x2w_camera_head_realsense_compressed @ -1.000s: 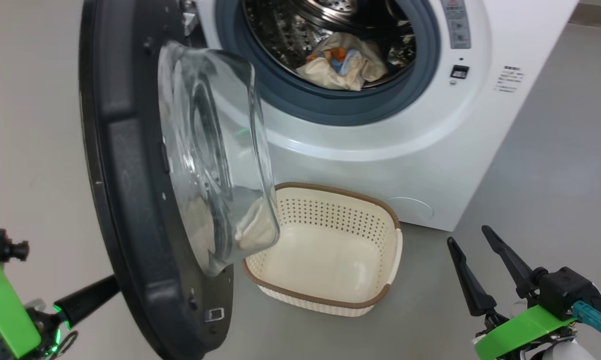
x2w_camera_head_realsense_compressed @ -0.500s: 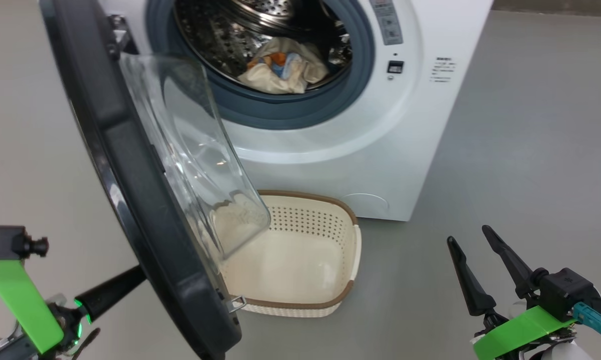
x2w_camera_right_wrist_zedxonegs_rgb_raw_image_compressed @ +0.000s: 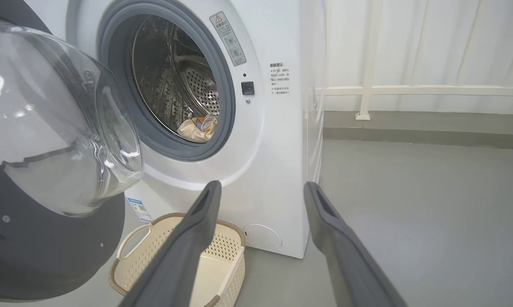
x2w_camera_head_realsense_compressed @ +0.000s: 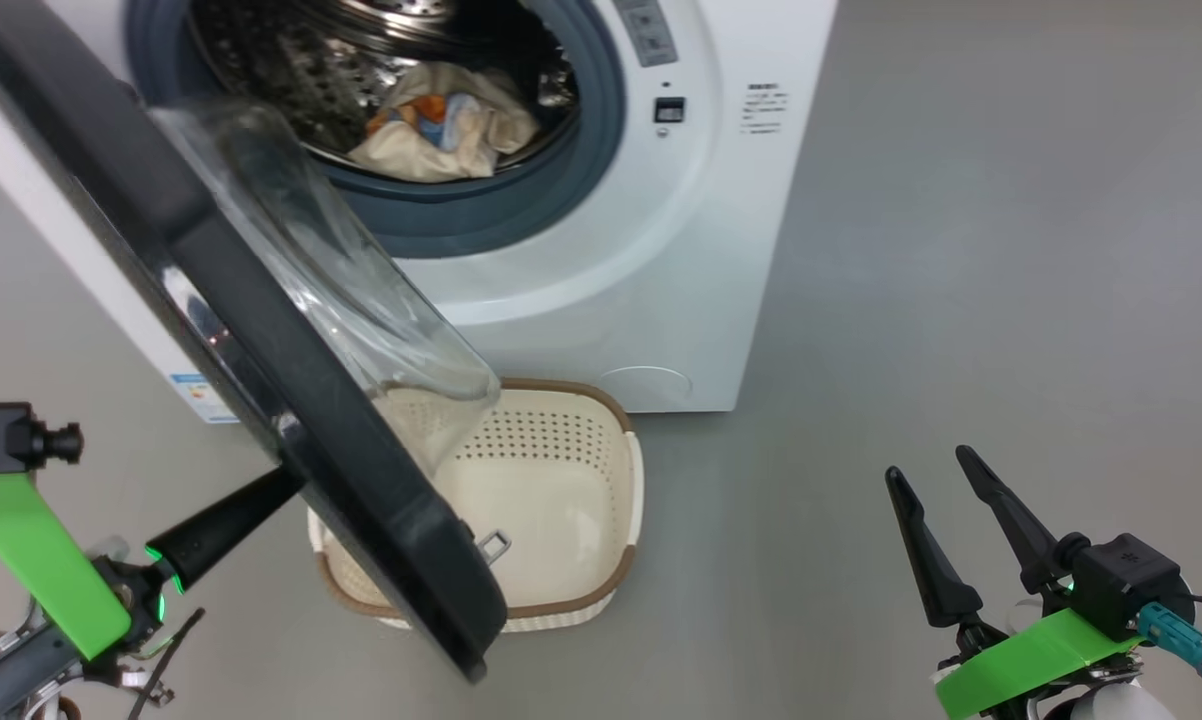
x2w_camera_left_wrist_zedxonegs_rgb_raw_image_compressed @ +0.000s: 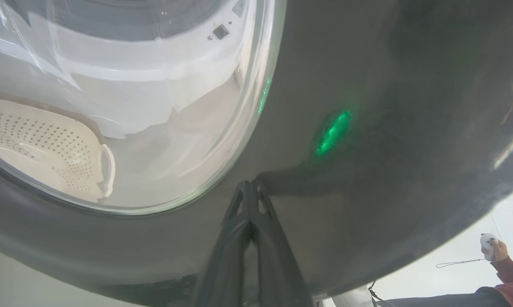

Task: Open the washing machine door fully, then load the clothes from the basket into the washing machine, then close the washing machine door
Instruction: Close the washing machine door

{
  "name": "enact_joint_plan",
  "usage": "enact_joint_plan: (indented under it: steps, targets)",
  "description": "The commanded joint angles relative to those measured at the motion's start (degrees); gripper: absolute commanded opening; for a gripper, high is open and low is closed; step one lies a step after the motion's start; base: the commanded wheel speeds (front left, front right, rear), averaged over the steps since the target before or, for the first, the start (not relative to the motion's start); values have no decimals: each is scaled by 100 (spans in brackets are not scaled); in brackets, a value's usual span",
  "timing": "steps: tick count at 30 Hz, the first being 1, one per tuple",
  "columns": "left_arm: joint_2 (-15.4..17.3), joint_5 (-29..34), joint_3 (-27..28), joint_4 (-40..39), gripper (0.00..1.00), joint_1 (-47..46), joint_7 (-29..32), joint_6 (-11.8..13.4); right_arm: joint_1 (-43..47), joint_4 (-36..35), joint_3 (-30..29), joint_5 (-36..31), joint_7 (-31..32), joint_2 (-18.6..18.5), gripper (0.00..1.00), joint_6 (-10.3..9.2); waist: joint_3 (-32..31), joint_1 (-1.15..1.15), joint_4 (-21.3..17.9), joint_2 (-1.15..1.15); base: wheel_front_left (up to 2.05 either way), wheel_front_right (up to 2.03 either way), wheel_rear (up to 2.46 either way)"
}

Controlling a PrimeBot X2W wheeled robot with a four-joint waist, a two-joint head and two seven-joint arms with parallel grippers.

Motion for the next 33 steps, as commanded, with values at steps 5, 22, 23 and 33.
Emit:
enact_joint_plan:
  steps: [5,22,23,33]
  targets:
    - [166,20,164,-117,0,-412,-143,-31,-159,-164,32,-61,-46,-11,100,25,119,0,-382,0,0,0,0]
    - [172,-62,137,-7,0,-458,-424,-31,-155,-178,-93,-88,-46,38,100,25,191,0,-464,0,0,0,0]
    - [182,-56,147,1,0,-427,-446,-31,-151,-176,-92,-89,-46,34,100,25,179,0,-433,0,0,0,0]
    - [202,-59,477,210,0,16,-893,-31,-118,-154,-40,-79,-46,-7,100,25,54,0,-181,0,0,0,0]
